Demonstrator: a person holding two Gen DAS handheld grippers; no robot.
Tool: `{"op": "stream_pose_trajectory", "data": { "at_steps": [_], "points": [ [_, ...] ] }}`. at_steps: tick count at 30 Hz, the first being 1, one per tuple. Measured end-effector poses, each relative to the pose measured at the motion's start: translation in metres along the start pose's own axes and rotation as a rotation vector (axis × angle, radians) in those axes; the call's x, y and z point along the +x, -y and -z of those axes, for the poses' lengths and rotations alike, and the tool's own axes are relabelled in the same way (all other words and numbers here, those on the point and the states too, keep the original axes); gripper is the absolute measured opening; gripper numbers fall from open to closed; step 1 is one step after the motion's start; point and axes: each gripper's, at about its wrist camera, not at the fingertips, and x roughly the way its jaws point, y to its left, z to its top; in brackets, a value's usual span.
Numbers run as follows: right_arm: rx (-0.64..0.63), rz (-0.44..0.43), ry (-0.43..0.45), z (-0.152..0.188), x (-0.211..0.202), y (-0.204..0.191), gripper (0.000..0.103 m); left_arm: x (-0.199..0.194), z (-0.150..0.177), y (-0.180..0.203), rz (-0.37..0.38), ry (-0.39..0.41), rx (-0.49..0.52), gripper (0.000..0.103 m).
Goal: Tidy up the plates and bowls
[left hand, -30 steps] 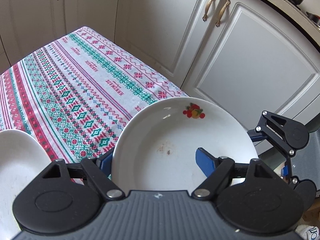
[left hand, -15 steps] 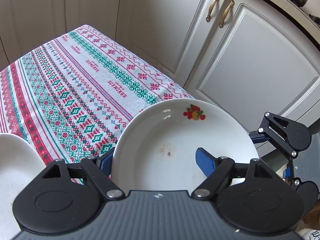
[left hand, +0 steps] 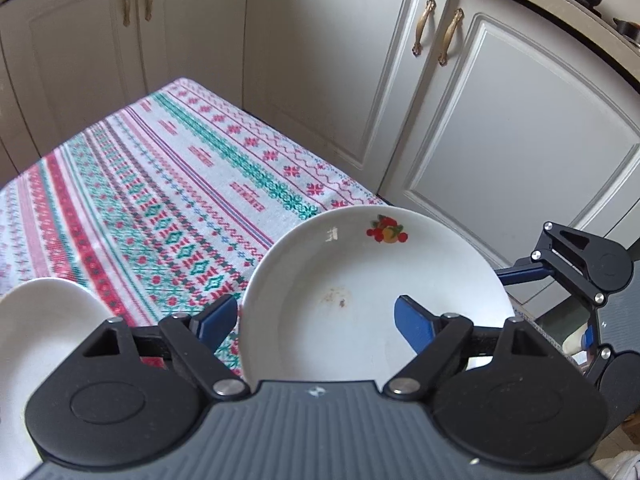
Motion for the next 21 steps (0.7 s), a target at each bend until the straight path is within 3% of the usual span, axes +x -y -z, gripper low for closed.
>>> {"op": "stream_pose_trajectory", "data": {
  "at_steps": [10, 18, 21],
  "points": [
    [0.034, 0.035, 0.074, 0.008, -0.047, -0.029, 0.103, -0.085, 0.042, 0.024, -0.114, 0.115, -0.01, 0.093],
    [0.006, -0.033, 0.127, 0.014, -0.064, -0.068, 0.103, -0.135, 0.113, 0.033, -0.272, 0.189, -0.08, 0.093],
    [0.01, -0.056, 0.124, 0.017, -0.062, -0.08, 0.103, -0.146, 0.143, 0.037, -0.299, 0.191, -0.137, 0.094]
  ]
}}
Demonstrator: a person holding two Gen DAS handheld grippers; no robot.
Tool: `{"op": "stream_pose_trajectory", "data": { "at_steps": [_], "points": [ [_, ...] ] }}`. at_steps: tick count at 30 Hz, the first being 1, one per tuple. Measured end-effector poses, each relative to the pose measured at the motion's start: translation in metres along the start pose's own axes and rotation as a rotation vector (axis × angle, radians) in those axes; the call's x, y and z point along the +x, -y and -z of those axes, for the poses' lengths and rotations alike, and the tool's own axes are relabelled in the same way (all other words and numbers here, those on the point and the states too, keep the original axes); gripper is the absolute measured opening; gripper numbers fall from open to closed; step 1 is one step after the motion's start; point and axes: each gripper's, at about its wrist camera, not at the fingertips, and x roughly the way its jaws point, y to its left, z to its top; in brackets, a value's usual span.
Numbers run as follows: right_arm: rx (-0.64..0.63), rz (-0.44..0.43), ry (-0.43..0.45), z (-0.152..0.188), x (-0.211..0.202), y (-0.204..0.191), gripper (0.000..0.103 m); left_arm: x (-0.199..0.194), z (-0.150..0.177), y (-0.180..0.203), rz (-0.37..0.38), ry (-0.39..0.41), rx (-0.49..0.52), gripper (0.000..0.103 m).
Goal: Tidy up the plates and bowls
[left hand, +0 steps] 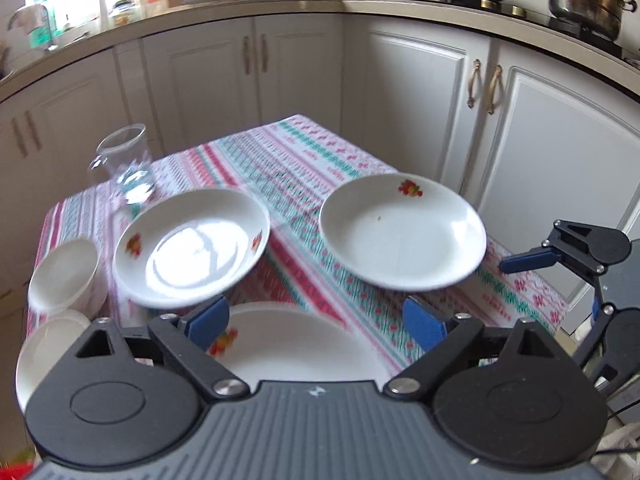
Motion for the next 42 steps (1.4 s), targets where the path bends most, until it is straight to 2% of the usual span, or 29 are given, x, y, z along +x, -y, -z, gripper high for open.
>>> {"op": "stream_pose_trajectory", "data": {
  "at_steps": [5, 8, 15, 27, 37, 42],
  "points": [
    [-0.018, -0.028, -0.017, 0.004, 0.009, -0.024, 0.103, -0.016, 0.037, -0.004, -0.033, -0.032, -0.067, 0.094],
    [-0.034, -0.041, -0.024, 0.004, 0.015, -0.037, 0.103, -0.025, 0.053, -0.008, -0.039, -0.024, -0.105, 0.094],
    [-0.065, -0.091, -0.049, 0.002, 0.032, -0.066, 0.103, -0.041, 0.071, -0.029, -0.077, -0.002, -0.126, 0.094],
    [-0.102, -0.131, -0.089, -0.004, 0.057, -0.089, 0.103, -0.045, 0.08, -0.063, -0.13, -0.019, -0.112, 0.095],
    [-0.152, -0.184, -0.097, -0.01, 0.08, -0.101, 0.103, -0.037, 0.073, -0.083, -0.093, -0.029, -0.152, 0.095],
    [-0.16, -0.2, -0.09, -0.011, 0.083, -0.101, 0.103, -0.03, 0.064, -0.083, -0.085, -0.049, -0.117, 0.095]
  ]
}}
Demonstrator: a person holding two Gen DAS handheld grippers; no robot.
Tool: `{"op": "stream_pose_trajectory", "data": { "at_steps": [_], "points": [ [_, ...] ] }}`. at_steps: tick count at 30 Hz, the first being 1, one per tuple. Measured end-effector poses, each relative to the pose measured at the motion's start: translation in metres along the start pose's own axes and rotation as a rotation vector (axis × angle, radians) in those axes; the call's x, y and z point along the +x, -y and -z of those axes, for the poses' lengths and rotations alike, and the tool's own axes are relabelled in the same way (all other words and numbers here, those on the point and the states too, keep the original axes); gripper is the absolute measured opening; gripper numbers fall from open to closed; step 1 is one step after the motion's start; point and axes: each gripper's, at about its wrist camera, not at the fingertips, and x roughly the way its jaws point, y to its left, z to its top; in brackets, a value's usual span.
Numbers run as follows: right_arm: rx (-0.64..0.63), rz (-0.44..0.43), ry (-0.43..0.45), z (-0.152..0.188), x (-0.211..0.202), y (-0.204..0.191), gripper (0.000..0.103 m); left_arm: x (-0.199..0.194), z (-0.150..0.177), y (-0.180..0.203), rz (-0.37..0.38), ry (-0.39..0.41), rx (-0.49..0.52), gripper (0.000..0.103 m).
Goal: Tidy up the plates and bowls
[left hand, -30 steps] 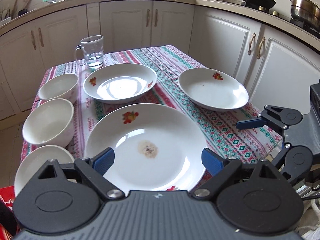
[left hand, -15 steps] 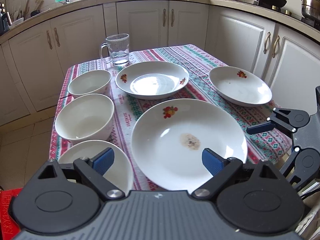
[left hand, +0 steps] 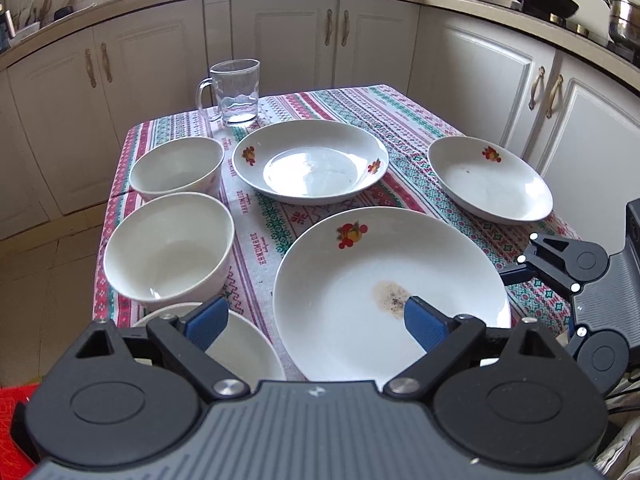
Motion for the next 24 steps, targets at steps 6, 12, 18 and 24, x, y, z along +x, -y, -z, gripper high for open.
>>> {"op": "stream_pose_trajectory", "data": {
  "at_steps": [6, 12, 18, 24],
  "points": [
    [-0.005, -0.002, 0.043, 0.007, -0.002, 0.0, 0.103, 0.016, -0.017, 0.003, 0.043, -0.052, 0.057, 0.095],
    [-0.019, -0.015, 0.059, 0.008, -0.001, -0.001, 0.103, 0.046, -0.035, -0.006, 0.106, -0.165, 0.05, 0.094],
    [-0.029, -0.019, 0.087, 0.012, -0.002, -0.005, 0.103, 0.07, -0.044, -0.003, 0.134, -0.262, 0.083, 0.091],
    [-0.029, -0.018, 0.102, 0.014, -0.002, -0.006, 0.103, 0.084, -0.048, 0.0, 0.159, -0.328, 0.116, 0.086]
  ]
}}
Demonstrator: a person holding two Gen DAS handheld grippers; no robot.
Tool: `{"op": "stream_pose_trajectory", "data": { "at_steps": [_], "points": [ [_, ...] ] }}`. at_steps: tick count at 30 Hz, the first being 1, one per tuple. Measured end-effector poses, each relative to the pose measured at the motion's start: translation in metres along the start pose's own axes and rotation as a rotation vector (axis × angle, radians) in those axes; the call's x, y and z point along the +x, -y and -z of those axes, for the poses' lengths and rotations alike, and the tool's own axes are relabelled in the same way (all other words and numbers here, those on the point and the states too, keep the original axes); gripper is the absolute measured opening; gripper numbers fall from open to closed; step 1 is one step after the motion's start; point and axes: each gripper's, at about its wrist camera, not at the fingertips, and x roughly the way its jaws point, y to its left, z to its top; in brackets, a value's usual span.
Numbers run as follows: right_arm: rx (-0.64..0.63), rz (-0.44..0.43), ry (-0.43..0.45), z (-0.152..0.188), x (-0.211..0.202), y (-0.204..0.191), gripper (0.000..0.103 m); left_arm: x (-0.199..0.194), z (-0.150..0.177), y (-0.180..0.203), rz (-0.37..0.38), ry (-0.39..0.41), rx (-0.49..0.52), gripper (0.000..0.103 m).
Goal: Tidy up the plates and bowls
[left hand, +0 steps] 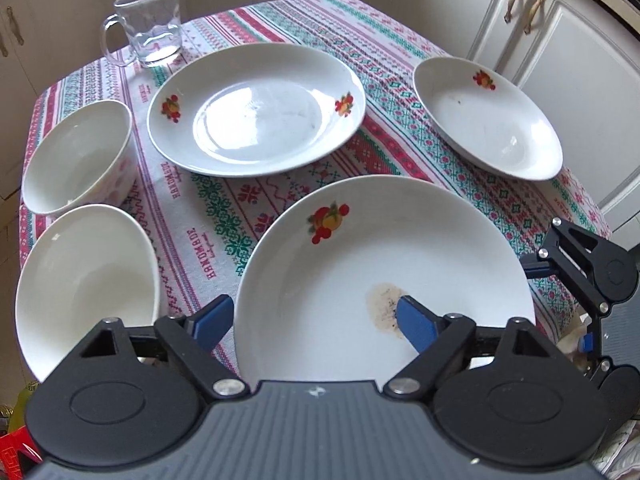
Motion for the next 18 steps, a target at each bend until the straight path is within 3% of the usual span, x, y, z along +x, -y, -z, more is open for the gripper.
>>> {"op": "stream_pose_trajectory", "data": {
  "at_steps": [11, 18],
  "points": [
    [0.007, 0.013, 0.019, 0.003, -0.001, -0.002, 0.103, 0.013, -0.008, 0.006, -0.005, -0.075, 0.063, 0.085],
    [0.023, 0.019, -0.002, 0.0, -0.002, 0.001, 0.103, 0.013, -0.013, 0.002, 0.048, -0.085, 0.04, 0.085]
  ]
}}
